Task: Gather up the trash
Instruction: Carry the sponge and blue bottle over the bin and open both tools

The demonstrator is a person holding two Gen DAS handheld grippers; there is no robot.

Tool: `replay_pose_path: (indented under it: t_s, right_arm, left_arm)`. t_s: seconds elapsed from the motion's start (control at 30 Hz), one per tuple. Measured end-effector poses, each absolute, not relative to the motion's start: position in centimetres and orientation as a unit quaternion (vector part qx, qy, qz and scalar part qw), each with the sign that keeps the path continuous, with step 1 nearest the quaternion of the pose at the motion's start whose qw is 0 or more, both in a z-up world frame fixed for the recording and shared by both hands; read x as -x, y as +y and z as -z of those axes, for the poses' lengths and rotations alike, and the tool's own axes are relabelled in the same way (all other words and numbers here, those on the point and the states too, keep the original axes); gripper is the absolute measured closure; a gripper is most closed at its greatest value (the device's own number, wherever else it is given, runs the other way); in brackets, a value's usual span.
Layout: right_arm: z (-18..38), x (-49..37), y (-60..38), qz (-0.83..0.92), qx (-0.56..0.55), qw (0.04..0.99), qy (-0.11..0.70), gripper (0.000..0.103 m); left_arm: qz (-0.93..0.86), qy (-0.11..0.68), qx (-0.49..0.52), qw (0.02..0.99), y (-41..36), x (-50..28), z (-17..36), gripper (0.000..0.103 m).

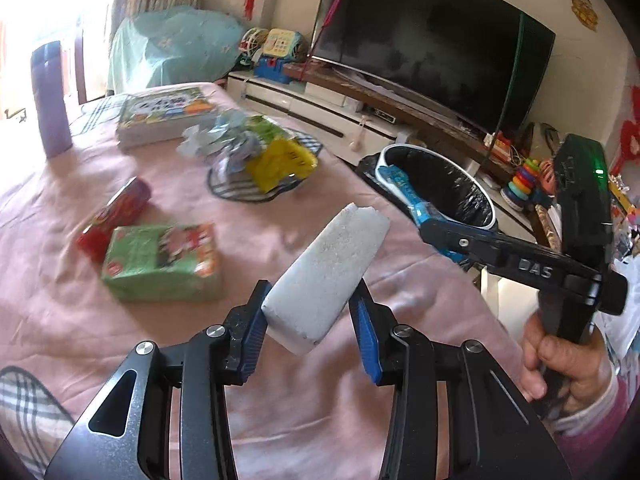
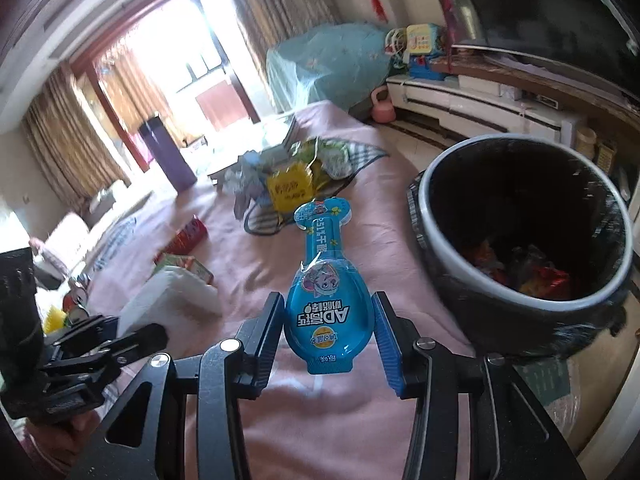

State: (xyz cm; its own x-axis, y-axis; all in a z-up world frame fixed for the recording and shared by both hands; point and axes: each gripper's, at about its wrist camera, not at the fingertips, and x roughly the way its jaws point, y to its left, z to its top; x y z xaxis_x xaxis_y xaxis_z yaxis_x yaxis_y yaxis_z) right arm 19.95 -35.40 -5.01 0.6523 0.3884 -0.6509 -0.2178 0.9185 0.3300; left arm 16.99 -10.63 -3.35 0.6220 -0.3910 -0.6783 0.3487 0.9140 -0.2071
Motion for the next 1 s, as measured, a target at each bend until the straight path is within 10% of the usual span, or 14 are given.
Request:
replay_pose_path:
  t_s: [1.0]
  right_arm:
    - [2.5,-20.5,-47.4,-0.079,-0.16,0.922,0.343,0.057]
  left_arm:
    - [0.244,0.375,-0.003,0.894,-23.6,-22.7,0.7,0.064]
